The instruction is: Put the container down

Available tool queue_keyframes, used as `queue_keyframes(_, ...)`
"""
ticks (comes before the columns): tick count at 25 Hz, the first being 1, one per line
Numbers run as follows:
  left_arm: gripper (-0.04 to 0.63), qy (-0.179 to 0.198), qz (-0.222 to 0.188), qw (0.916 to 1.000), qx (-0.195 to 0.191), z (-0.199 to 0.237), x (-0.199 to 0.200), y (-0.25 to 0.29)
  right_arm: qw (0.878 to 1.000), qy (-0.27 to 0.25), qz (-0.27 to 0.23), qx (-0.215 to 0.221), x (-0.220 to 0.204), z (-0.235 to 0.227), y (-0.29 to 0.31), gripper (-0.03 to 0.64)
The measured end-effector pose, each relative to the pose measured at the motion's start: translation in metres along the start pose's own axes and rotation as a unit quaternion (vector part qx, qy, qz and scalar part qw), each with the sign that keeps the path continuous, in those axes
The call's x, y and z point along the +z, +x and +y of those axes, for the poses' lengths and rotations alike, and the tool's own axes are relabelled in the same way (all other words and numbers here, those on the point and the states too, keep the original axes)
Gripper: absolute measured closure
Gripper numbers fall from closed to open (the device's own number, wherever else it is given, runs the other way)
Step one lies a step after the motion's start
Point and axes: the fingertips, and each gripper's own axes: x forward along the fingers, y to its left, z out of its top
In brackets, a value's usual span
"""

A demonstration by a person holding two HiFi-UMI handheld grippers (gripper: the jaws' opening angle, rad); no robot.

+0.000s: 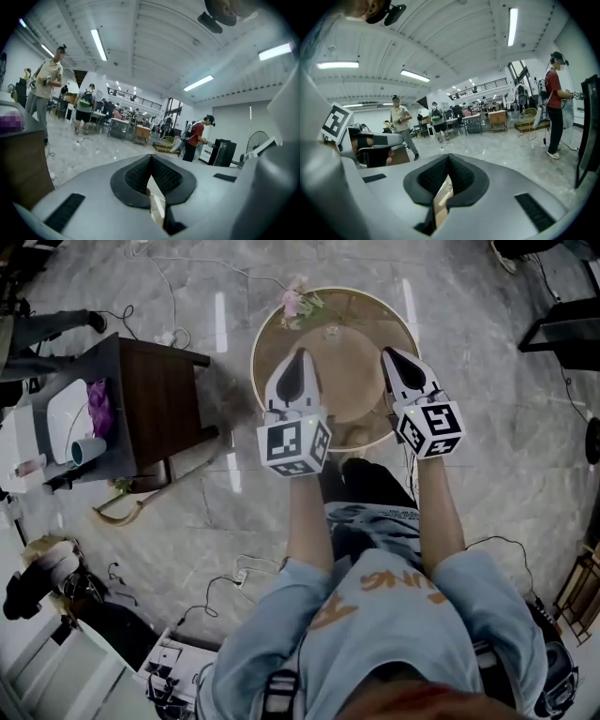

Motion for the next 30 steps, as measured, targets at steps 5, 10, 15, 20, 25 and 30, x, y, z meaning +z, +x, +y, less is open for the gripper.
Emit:
queue_keyframes(5, 0.571, 0.034, -0.033, 0.9987, 0.019, -0.024, 0.060, -0.018, 0.999, -0.018, -0.043, -0.021, 0.080, 0.002, -0.020, 0.604)
queue_keyframes(10, 0.571, 0.081, -0.069, 0.9937, 0.034, -0.029, 0.118, -0.030, 0.995, -0.047, -0.080, -0.033, 0.136, 0.008, -0.034, 0.604)
queue_keyframes(15, 0.571, 0.110, -0.083, 0.9903, 0.020, -0.039, 0.148, -0.037, 0.992, -0.068, -0.102, -0.034, 0.171, 0.013, -0.045, 0.604)
queue_keyframes(20, 0.571, 0.123, -0.079, 0.9893, -0.005, -0.048, 0.151, -0.039, 0.990, -0.071, -0.115, -0.030, 0.184, 0.021, -0.048, 0.604)
queue_keyframes(25, 0.571, 0.130, -0.078, 0.9884, -0.004, -0.050, 0.154, -0.042, 0.989, -0.073, -0.123, -0.024, 0.187, 0.027, -0.051, 0.604)
queue_keyframes(30, 0.571, 0.144, -0.080, 0.9864, -0.001, -0.054, 0.158, -0.040, 0.989, -0.070, -0.129, -0.028, 0.190, 0.022, -0.053, 0.606)
